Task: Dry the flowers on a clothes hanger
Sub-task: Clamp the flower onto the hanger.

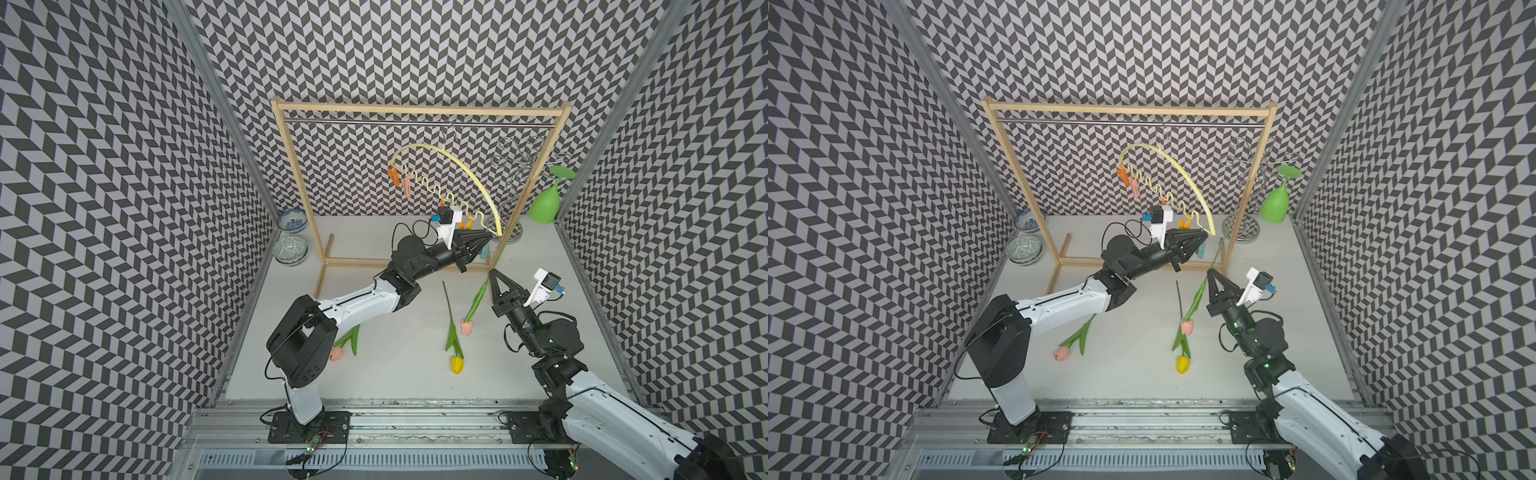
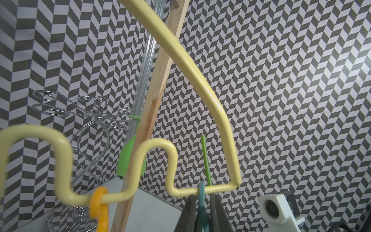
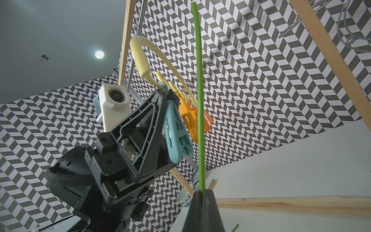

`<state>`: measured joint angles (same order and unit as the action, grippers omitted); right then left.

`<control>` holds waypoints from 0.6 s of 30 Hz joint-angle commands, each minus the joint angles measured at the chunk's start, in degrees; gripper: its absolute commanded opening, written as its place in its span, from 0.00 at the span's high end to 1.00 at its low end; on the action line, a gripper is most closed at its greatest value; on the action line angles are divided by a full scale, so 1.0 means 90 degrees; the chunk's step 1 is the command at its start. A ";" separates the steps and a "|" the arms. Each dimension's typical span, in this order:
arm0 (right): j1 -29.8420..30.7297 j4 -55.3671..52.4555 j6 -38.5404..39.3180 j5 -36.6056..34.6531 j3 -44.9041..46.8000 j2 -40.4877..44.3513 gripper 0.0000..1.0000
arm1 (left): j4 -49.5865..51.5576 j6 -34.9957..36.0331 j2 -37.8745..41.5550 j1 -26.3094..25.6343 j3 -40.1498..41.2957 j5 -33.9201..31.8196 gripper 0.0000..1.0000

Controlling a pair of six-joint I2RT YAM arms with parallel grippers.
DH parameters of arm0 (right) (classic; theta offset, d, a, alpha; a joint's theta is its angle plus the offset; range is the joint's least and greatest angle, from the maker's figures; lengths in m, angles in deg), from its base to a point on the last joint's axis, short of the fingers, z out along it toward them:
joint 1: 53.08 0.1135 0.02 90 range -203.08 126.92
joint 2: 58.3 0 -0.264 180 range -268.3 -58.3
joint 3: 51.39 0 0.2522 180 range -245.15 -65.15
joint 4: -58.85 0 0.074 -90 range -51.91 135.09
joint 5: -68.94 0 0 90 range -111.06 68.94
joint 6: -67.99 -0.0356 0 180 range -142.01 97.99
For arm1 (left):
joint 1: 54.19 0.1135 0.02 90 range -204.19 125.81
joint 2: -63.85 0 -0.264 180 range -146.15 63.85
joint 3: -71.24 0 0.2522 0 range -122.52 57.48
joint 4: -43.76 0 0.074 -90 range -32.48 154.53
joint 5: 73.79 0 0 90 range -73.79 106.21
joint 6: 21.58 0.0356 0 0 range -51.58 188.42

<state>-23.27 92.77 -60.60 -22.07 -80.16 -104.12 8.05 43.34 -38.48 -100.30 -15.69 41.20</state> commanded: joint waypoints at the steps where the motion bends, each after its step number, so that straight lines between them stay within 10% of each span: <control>1: -0.0026 0.0766 -0.0085 0.0605 -0.0126 -0.0189 1.00 | -0.0967 0.0199 0.0034 -0.0041 0.0194 0.0020 0.88; 18: -0.0110 0.0759 -0.1374 0.1821 -0.0706 -0.0579 1.00 | -0.1509 0.0257 -0.0086 -0.0047 0.0092 0.0105 0.94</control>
<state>-24.02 94.83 -70.13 -8.35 -85.19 -109.32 -3.58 44.82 -38.48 -100.32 -13.48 41.42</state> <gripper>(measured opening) 0.046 0.143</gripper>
